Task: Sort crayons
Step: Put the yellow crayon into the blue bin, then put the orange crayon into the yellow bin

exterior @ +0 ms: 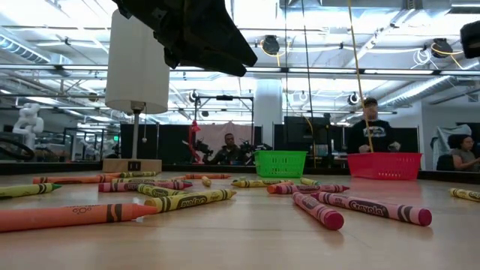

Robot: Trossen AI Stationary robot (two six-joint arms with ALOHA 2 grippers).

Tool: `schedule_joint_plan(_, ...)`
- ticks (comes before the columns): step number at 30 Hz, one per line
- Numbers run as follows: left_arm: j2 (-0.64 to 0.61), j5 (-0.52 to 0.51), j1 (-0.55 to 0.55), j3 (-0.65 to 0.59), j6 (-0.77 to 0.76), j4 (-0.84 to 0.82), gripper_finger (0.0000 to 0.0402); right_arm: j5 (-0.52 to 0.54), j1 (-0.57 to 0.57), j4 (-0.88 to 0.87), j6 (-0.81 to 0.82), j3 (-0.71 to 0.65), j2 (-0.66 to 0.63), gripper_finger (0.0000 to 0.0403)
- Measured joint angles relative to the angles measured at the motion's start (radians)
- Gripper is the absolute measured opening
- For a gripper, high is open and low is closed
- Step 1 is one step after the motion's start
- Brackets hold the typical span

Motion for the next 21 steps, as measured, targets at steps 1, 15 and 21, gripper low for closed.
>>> schedule_joint_plan(1,0.0,0.0,0.0,0.0,0.0,0.0,0.019,0.009,-0.001,0.0,0.007,0.0,0.0,0.0041)
schedule_joint_plan(15,0.0,0.0,0.0,0.0,0.0,0.0,0.019,0.131,-0.001,0.044,0.254,0.0,0.0,0.0135)
schedule_joint_plan(21,0.0,0.0,0.0,0.0,-0.001,-0.001,0.019,0.398,-0.001,0.239,0.435,0.0,0.0,0.0125)
